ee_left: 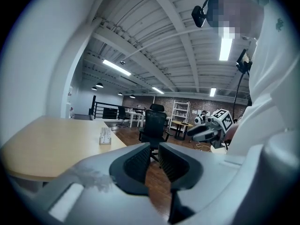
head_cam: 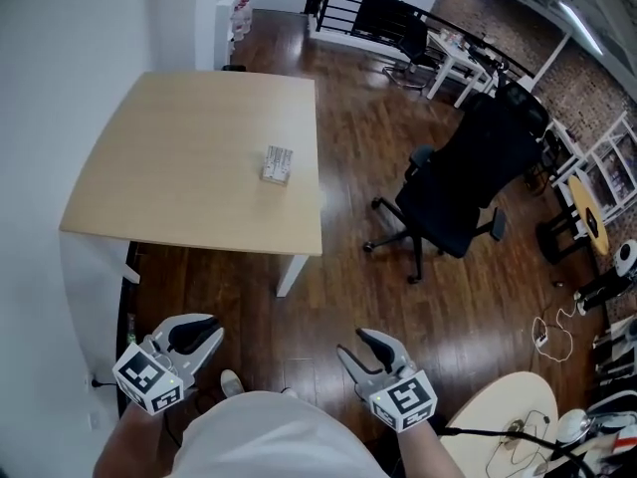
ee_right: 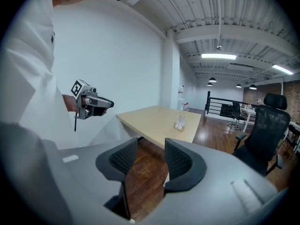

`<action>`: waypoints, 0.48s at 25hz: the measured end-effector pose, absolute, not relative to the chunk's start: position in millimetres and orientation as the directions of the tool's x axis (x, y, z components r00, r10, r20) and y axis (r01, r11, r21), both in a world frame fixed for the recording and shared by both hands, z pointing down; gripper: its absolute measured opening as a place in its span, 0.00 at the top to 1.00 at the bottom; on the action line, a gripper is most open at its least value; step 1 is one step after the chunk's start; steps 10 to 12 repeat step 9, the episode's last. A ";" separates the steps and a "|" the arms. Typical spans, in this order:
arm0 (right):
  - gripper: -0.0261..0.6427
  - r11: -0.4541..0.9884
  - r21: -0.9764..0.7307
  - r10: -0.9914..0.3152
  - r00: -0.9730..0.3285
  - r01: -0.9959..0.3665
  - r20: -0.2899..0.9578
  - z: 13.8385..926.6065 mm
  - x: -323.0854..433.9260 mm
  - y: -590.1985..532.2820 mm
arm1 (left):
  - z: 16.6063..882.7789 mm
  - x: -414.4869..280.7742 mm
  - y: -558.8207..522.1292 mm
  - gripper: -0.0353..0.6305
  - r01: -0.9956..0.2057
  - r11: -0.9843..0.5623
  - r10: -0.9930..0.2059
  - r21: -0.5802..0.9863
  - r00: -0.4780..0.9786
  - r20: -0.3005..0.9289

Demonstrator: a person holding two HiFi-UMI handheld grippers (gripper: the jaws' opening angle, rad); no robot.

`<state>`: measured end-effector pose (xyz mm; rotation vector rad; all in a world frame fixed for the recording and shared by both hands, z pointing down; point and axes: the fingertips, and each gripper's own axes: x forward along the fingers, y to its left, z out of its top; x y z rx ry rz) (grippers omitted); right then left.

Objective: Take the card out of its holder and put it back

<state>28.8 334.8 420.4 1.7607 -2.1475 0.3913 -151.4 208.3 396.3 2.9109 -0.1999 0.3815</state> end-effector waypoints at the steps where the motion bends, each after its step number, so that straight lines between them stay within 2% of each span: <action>1: 0.68 0.190 -0.002 -0.890 -0.173 -0.982 0.422 420.1 34.4 343.4 | 396.1 -144.5 215.6 0.85 -0.152 -0.973 -0.101 0.176 0.958 0.267; 9: 0.69 0.172 -0.002 -0.897 -0.158 -0.985 0.413 420.2 78.3 403.4 | 382.7 -90.4 272.2 0.85 -0.114 -0.984 -0.077 0.133 0.963 0.258; 12: 0.69 0.172 -0.002 -0.897 -0.158 -0.985 0.413 420.2 78.3 403.4 | 382.7 -90.4 272.2 0.85 -0.114 -0.984 -0.077 0.133 0.963 0.258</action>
